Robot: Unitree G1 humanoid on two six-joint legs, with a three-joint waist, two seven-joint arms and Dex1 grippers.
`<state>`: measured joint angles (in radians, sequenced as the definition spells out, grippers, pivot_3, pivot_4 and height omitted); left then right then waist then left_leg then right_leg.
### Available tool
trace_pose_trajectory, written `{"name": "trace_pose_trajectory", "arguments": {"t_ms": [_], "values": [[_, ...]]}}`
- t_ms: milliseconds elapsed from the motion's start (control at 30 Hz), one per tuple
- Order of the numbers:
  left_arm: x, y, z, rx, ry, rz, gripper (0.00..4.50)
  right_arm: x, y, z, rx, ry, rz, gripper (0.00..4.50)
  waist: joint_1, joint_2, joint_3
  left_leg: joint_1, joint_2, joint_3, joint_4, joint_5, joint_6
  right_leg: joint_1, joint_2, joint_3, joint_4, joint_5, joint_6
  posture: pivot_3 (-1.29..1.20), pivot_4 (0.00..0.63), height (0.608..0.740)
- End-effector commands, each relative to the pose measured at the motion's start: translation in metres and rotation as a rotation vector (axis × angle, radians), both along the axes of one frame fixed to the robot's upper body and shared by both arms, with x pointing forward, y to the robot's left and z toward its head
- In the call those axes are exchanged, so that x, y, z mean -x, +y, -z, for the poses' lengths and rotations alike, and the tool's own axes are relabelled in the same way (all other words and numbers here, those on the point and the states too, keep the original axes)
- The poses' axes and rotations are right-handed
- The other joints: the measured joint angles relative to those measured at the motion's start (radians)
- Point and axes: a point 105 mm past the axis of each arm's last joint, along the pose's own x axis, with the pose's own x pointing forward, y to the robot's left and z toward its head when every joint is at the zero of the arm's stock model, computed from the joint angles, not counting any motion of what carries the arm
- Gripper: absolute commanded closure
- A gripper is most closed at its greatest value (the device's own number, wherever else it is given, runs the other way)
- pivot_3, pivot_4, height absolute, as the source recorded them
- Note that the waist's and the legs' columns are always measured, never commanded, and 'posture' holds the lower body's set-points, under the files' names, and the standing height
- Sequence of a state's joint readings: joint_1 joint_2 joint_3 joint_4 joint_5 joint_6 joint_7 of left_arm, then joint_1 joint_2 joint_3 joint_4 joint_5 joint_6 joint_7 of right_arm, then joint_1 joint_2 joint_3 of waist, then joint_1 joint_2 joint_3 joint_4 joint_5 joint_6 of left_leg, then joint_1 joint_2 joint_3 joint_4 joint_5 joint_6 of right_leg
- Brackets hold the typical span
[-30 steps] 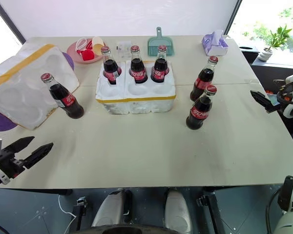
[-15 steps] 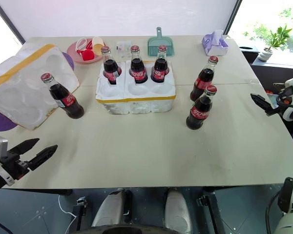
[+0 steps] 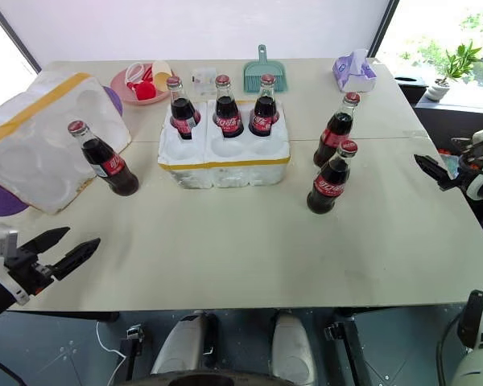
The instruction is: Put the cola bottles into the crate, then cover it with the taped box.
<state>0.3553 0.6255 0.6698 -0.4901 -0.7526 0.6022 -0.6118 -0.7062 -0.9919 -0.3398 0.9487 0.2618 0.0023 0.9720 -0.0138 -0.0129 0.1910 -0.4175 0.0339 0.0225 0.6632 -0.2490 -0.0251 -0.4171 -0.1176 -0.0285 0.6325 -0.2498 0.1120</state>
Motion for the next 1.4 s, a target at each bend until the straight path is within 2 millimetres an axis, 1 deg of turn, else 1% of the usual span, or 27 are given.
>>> {"name": "trace_pose_trajectory", "arguments": {"t_ms": [33, 133, 200, 300, 333, 433, 500, 567, 633, 700, 900, 1100, 1200, 1267, 1333, 1400], "values": [[-0.012, 0.001, -0.021, -0.006, -0.091, -0.03, 0.14, 0.009, 0.013, -0.077, 0.029, -0.105, -0.141, 0.0, 0.001, 0.005, 0.0, 0.0, 0.0, 0.0, 0.0, 0.0, 0.0, 0.0, 0.0, 0.0, 0.0, 0.0, 0.0, 0.0, 0.15, 0.736], [-0.026, -0.003, -0.027, -0.016, -0.117, -0.021, 0.14, 0.018, 0.046, -0.12, 0.059, -0.114, -0.349, 0.0, 0.0, 0.005, -0.001, 0.0, 0.0, 0.0, -0.001, 0.0, 0.0, -0.001, 0.0, 0.0, 0.0, 0.002, 0.003, 0.0, 0.15, 0.736], [-0.036, -0.003, -0.029, -0.018, -0.131, -0.023, 0.14, 0.022, 0.067, -0.142, 0.072, -0.123, -0.454, 0.0, -0.001, 0.006, -0.001, 0.0, 0.0, 0.0, -0.002, -0.001, 0.001, -0.001, 0.0, 0.0, 0.0, 0.002, 0.003, 0.0, 0.15, 0.736], [-0.052, -0.001, -0.031, -0.041, -0.151, -0.037, 0.14, 0.03, 0.098, -0.165, 0.096, -0.119, -0.6, 0.0, -0.002, 0.005, -0.001, 0.0, 0.0, 0.0, -0.002, -0.001, 0.001, -0.001, 0.0, -0.001, 0.0, 0.002, 0.003, 0.0, 0.15, 0.736], [-0.059, 0.001, -0.033, -0.047, -0.166, -0.049, 0.14, 0.036, 0.113, -0.171, 0.103, -0.107, -0.678, 0.0, -0.001, 0.006, -0.001, 0.0, 0.0, 0.0, -0.002, -0.001, 0.001, -0.001, 0.0, 0.0, 0.0, 0.002, 0.003, 0.0, 0.15, 0.736], [-0.074, 0.004, -0.036, -0.06, -0.192, -0.073, 0.14, 0.05, 0.144, -0.178, 0.117, -0.071, -0.838, 0.0, 0.003, 0.006, -0.001, 0.0, 0.0, 0.0, -0.002, -0.001, 0.001, -0.002, 0.0, -0.001, 0.0, 0.002, 0.004, 0.0, 0.15, 0.736], [-0.086, -0.002, -0.037, -0.053, -0.215, -0.058, 0.14, 0.061, 0.166, -0.176, 0.137, -0.052, -0.951, 0.0, 0.005, 0.006, -0.001, -0.001, 0.0, 0.0, -0.002, -0.001, 0.001, -0.002, 0.0, -0.001, 0.0, 0.002, 0.004, 0.0, 0.15, 0.736], [-0.099, -0.012, -0.034, -0.052, -0.221, -0.022, 0.14, 0.069, 0.181, -0.172, 0.141, -0.035, -1.027, 0.0, 0.008, 0.006, -0.001, -0.002, 0.0, 0.0, -0.001, -0.001, 0.001, -0.002, 0.0, -0.001, 0.0, 0.002, 0.005, 0.0, 0.15, 0.736], [-0.106, -0.018, -0.032, -0.061, -0.223, 0.008, 0.14, 0.073, 0.188, -0.169, 0.142, -0.028, -1.055, 0.0, 0.007, 0.005, -0.001, -0.002, 0.0, 0.0, -0.001, -0.001, 0.001, -0.002, 0.0, -0.001, 0.0, 0.003, 0.005, 0.0, 0.15, 0.736], [-0.111, -0.02, -0.032, -0.054, -0.222, 0.02, 0.14, 0.075, 0.194, -0.166, 0.141, -0.025, -1.076, 0.0, 0.005, 0.004, -0.001, -0.003, 0.0, 0.0, 0.0, -0.001, 0.001, -0.002, 0.0, -0.001, 0.0, 0.003, 0.005, 0.0, 0.15, 0.736], [-0.121, -0.017, -0.024, -0.079, -0.204, 0.029, 0.14, 0.088, 0.212, -0.16, 0.111, -0.006, -1.161, 0.0, 0.004, 0.004, -0.001, -0.004, 0.0, 0.0, 0.0, -0.001, 0.001, -0.004, 0.0, -0.001, 0.002, 0.003, 0.006, 0.0, 0.15, 0.736], [-0.135, -0.03, -0.023, -0.083, -0.216, 0.065, 0.14, 0.09, 0.219, -0.151, 0.088, 0.014, -1.178, 0.0, 0.01, 0.004, -0.001, -0.005, 0.0, 0.0, 0.0, -0.001, 0.001, -0.004, 0.0, -0.001, 0.001, 0.003, 0.006, 0.0, 0.15, 0.736], [-0.133, -0.037, -0.029, -0.07, -0.243, 0.108, 0.9, 0.09, 0.22, -0.149, 0.089, 0.02, -1.177, 0.0, 0.009, 0.004, -0.001, -0.005, 0.0, 0.0, 0.001, -0.001, 0.001, -0.005, 0.0, -0.001, 0.001, 0.004, 0.006, 0.0, 0.15, 0.736], [-0.13, -0.038, -0.038, -0.056, -0.247, 0.131, 1.67, 0.09, 0.22, -0.147, 0.09, 0.038, -1.169, 0.0, 0.009, 0.004, 0.0, -0.006, 0.0, 0.0, 0.001, -0.001, 0.001, -0.005, 0.0, -0.001, 0.001, 0.004, 0.006, 0.0, 0.15, 0.736], [-0.125, -0.037, -0.048, -0.059, -0.244, 0.166, 1.66, 0.089, 0.22, -0.145, 0.087, 0.053, -1.162, 0.0, 0.008, 0.004, 0.0, -0.006, 0.0, 0.0, 0.001, -0.001, 0.001, -0.005, 0.0, -0.001, 0.001, 0.004, 0.006, 0.0, 0.15, 0.736], [-0.116, -0.037, -0.063, -0.055, -0.24, 0.224, 1.66, 0.088, 0.219, -0.144, 0.117, 0.038, -1.144, 0.0, 0.004, 0.003, 0.0, -0.007, 0.0, 0.0, 0.001, -0.001, 0.001, -0.007, 0.0, -0.001, 0.001, 0.004, 0.006, 0.0, 0.15, 0.736]]}}
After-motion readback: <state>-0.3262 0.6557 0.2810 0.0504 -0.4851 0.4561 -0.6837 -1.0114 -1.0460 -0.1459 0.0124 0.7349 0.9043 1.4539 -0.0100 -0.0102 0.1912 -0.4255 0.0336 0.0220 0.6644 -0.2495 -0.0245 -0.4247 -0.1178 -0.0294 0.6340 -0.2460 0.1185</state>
